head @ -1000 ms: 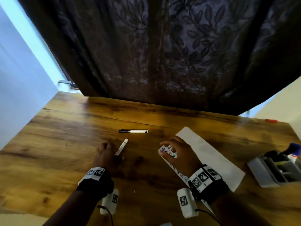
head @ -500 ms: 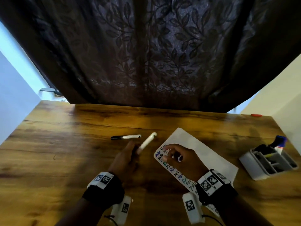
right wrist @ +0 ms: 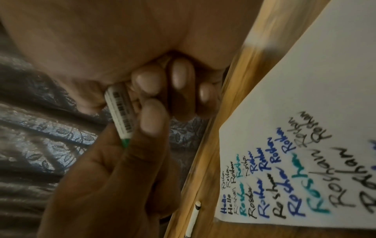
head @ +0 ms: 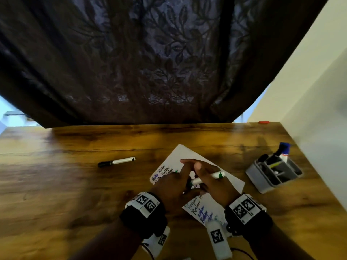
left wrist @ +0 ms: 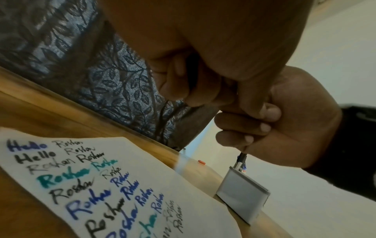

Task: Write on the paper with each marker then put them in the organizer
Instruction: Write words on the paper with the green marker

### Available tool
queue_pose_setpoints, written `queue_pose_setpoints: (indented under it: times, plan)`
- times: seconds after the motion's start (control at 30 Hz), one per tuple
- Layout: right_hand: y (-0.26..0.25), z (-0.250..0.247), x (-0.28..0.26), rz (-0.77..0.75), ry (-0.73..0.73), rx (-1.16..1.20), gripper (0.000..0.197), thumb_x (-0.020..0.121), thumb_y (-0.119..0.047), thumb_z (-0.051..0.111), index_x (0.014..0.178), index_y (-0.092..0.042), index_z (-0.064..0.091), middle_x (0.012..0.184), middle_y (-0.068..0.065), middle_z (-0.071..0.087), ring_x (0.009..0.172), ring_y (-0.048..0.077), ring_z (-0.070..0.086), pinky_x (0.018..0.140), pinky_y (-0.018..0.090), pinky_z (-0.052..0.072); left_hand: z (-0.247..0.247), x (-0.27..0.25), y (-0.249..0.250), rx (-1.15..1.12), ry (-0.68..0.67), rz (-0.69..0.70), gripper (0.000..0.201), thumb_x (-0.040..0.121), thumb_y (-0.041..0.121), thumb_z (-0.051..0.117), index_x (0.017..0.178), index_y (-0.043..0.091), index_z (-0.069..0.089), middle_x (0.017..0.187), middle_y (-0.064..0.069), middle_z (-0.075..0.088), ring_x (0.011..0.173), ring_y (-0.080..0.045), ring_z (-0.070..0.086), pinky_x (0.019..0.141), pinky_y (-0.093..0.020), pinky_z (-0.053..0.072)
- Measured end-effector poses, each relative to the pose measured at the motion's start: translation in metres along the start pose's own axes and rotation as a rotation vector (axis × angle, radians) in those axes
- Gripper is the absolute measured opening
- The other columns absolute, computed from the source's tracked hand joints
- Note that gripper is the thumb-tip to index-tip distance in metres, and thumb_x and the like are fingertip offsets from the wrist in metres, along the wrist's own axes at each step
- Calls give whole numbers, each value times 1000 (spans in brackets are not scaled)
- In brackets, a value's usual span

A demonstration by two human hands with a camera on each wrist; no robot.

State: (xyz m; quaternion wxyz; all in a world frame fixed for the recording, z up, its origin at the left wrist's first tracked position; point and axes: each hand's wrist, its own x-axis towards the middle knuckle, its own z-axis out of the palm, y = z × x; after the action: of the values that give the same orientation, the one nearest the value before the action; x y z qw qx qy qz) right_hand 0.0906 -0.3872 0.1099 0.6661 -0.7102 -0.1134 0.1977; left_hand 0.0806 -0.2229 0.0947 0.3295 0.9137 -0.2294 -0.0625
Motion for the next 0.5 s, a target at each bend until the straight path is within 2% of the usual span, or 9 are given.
queue_pose_setpoints:
  times: [0.07,0.1,0.13,0.17,0.2,0.27,0.33,0.43,0.5]
  plan:
    - [-1,-12,-8,-12,11,-9,38,102,-45,39,131,-33,60,108,-9,72,89,14,66,69,37,57,9,9,9,-33,-12,-29,69,87,51,63,135,25,21,82,-2,71,64,-17,65,53,-26,46]
    - [-1,-17,-11,-23,15,0,37,102,-44,38,132,-36,59,108,-1,71,83,16,62,68,36,56,14,13,12,-56,-18,-45,70,85,51,65,134,25,22,80,-2,71,62,-17,64,54,-30,49]
    - [0,-21,-14,-35,22,19,36,104,-43,38,133,-38,58,99,12,68,73,17,55,62,31,53,17,16,15,-75,-26,-61,71,84,52,66,133,25,23,79,-2,71,60,-16,64,55,-31,51]
    - [-2,-25,-16,-45,36,38,35,105,-40,37,134,-39,57,84,24,57,64,16,46,53,26,46,20,18,18,-93,-32,-68,72,82,51,68,132,27,22,78,-2,71,59,-15,64,55,-31,52]
    - [-2,-29,-19,-54,52,64,36,104,-38,37,134,-40,56,73,27,44,58,14,37,49,23,35,21,20,21,-113,-46,-78,73,81,51,71,130,29,21,77,-3,71,59,-14,64,56,-31,52]
    - [-3,-36,-24,-55,65,79,37,101,-39,39,133,-45,56,61,10,31,55,12,27,49,27,22,22,23,27,-137,-90,-103,76,77,49,75,128,34,19,78,-5,72,60,-13,65,57,-32,54]
    - [-6,-38,-28,-57,59,45,35,98,-43,41,128,-49,58,58,-2,31,53,9,27,49,28,23,24,29,33,-142,-134,-136,83,73,50,78,129,37,17,81,-6,72,64,-13,67,59,-31,56]
    - [-6,-56,-27,-41,146,200,29,91,-48,54,112,-40,71,56,-3,38,44,6,32,45,21,28,22,35,21,-168,-211,-222,89,68,50,83,129,39,20,75,-6,70,54,-7,60,52,-25,50]
    - [-15,-94,-29,-124,216,402,37,95,-44,47,128,-34,63,48,-7,33,38,6,28,40,21,25,10,25,-5,-231,-214,-368,83,67,44,85,126,36,28,74,-2,70,49,-1,56,51,-21,46]
